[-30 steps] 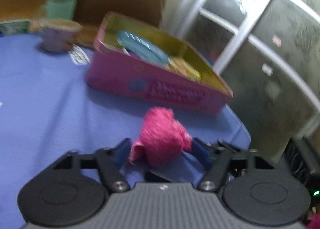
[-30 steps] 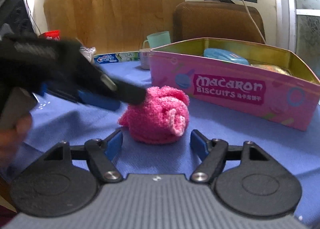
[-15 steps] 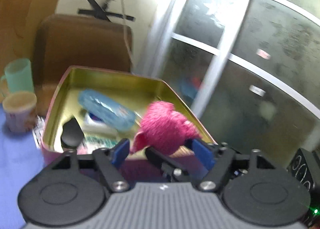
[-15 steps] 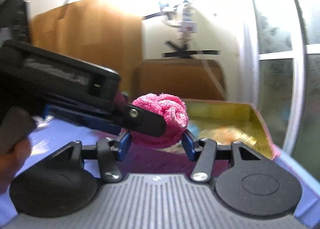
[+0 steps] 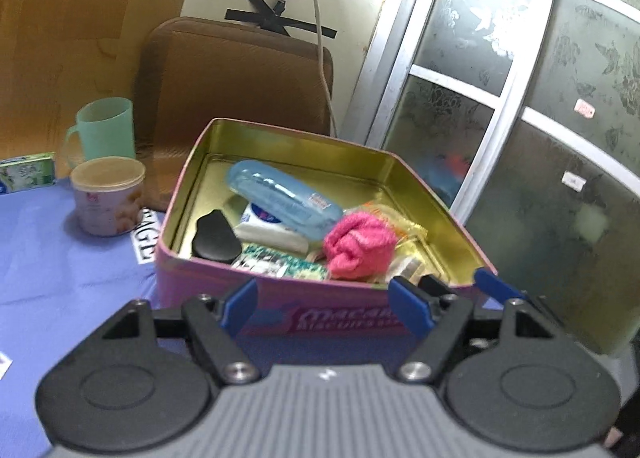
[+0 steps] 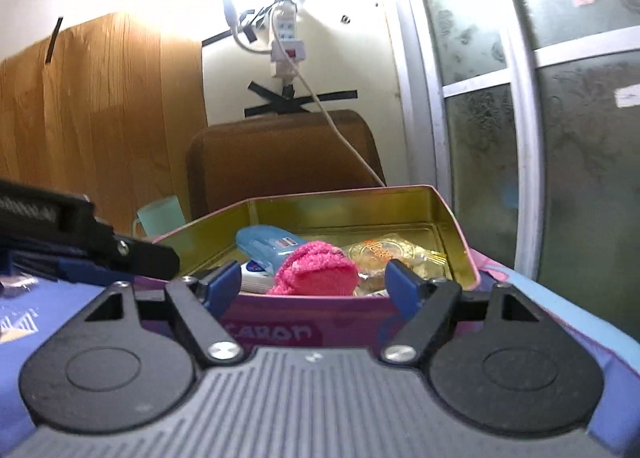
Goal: Organize soft objects
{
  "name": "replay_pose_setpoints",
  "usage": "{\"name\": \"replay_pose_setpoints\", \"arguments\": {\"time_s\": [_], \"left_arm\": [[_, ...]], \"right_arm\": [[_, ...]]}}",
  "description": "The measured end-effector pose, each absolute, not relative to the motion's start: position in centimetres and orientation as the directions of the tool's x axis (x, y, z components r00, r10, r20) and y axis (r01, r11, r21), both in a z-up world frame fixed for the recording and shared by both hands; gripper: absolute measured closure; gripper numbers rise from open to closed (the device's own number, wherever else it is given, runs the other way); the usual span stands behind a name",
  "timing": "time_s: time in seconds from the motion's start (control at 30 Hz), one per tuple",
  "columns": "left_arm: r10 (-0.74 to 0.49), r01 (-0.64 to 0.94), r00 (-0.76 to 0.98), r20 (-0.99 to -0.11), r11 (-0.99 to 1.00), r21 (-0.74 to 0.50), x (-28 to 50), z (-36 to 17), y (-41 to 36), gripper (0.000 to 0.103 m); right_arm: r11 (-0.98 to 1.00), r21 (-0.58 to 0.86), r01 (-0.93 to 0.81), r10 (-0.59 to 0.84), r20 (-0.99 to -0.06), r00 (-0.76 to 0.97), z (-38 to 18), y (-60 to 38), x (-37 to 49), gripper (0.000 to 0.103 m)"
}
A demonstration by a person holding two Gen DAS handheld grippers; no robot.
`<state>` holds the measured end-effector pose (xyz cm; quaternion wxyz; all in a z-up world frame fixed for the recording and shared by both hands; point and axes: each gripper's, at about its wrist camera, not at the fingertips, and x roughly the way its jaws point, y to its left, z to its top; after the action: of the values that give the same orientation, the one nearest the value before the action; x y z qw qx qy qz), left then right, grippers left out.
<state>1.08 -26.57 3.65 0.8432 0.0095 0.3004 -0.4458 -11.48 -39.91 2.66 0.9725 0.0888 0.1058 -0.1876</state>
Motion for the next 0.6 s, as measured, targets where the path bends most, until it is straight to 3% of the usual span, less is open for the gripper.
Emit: {"name": "replay_pose_setpoints", "arguments": {"time_s": [0.23, 0.4, 0.47, 0.6], "left_arm": [[-0.687, 0.731, 0.481, -0.544, 0.657, -0.183, -0.6, 3.2, -24.4, 0.028], [-0.634, 0.692, 0.526, -0.566, 0.706, -0.148, -0.9, 2.7, -22.4, 0.028], [-0.610, 0.679, 0.547, -0.573, 0.724, -0.122, -1.2, 2.6, -21.8, 0.023], [-0.571, 0.653, 0.585, -0.576, 0.753, -0.082, -1.5, 2.5, -20.7, 0.016]], "right_arm": [[0.908, 0.162, 0.387, -0.347, -0.227, 0.910, 3.5, -38.9, -12.5, 0.022], [0.897, 0.205, 0.391, -0.327, -0.286, 0.901, 3.1, -38.5, -12.7, 0.022], [0.892, 0.235, 0.386, -0.305, -0.318, 0.898, 3.1, -38.7, -12.5, 0.022], [0.894, 0.267, 0.359, -0.263, -0.338, 0.904, 3.3, -38.4, -12.4, 0.008]]}}
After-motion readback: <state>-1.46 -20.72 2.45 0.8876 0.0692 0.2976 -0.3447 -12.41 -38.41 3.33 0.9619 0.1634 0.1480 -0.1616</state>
